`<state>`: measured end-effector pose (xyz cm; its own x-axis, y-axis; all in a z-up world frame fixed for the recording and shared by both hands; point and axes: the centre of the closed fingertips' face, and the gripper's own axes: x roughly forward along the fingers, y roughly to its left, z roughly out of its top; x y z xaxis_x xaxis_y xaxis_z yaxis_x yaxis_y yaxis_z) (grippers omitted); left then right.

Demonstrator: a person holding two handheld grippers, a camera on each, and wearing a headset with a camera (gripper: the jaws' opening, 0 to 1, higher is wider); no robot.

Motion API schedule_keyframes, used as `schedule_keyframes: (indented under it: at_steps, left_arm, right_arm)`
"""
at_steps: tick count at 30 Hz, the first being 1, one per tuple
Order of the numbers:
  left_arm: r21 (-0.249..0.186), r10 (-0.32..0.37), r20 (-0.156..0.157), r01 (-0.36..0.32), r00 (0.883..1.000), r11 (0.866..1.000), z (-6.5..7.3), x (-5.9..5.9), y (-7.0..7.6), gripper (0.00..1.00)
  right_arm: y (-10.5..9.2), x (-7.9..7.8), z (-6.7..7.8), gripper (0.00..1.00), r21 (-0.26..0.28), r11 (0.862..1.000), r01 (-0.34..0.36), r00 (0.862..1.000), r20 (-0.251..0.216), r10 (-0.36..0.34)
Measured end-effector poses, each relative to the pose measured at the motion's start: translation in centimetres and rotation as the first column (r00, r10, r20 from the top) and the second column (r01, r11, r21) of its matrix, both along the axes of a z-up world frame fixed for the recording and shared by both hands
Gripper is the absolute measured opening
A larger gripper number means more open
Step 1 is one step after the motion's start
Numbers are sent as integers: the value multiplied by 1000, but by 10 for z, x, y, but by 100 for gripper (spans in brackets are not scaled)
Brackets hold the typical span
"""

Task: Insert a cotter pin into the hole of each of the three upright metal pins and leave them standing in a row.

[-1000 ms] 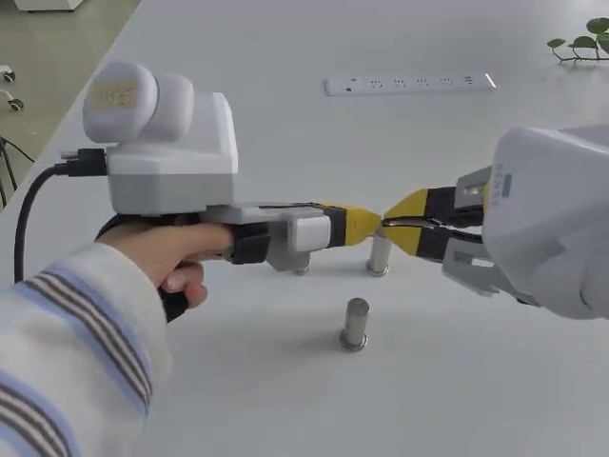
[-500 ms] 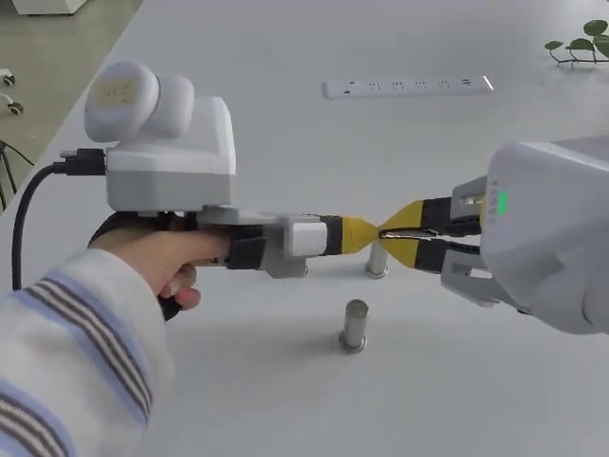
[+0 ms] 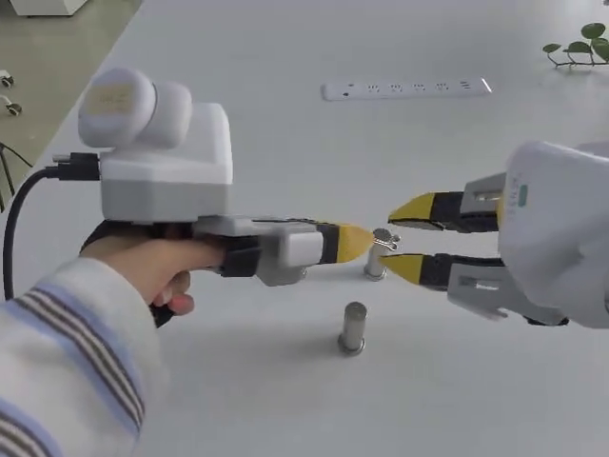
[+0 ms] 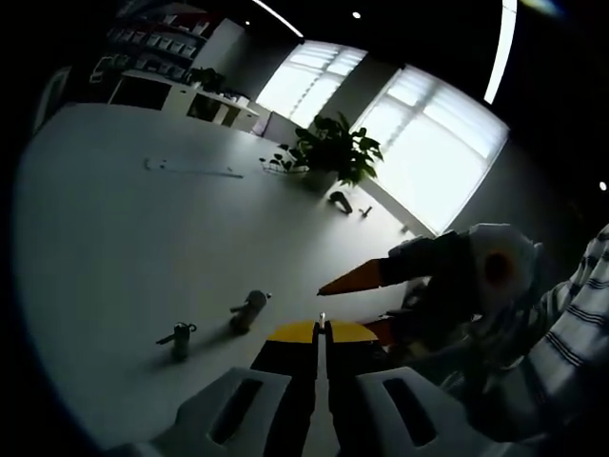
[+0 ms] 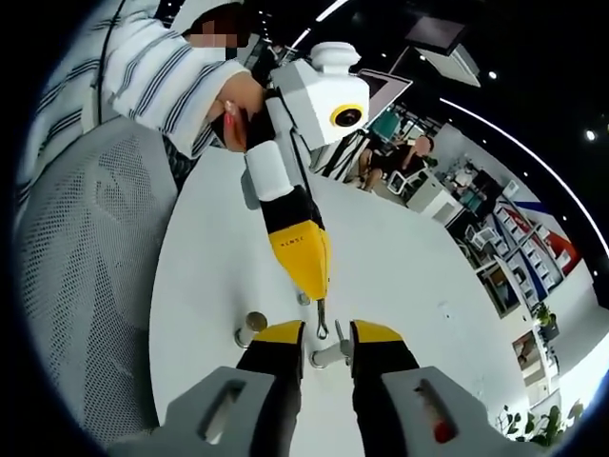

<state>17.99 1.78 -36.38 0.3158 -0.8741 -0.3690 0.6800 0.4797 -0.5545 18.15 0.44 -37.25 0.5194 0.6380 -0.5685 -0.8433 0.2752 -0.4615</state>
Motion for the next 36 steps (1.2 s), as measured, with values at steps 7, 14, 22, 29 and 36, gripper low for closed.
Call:
schedule_keyframes:
  at_steps: [7,14,22,29,36]
  left_arm:
    - [-35,-27,86,30,996,999,13,-1,2,0]
    - [-49,-86,166,95,982,994,24,-9,3,0]
    - [-40,-138,223,150,965,988,27,-16,2,0]
    - [-21,-186,260,198,947,980,28,-21,-1,0]
    - [-18,-220,269,233,938,972,27,-25,-3,0]
  right_arm:
    - [-5,-6,-8,21,157,985,65,975,-222,-29]
    - [-2,-10,-2,19,338,931,137,918,-396,8]
    - [6,-16,6,13,424,893,150,883,-463,72]
    - [12,-24,8,10,459,875,154,856,-504,114]
    - [15,-30,9,0,478,864,157,847,-515,131]
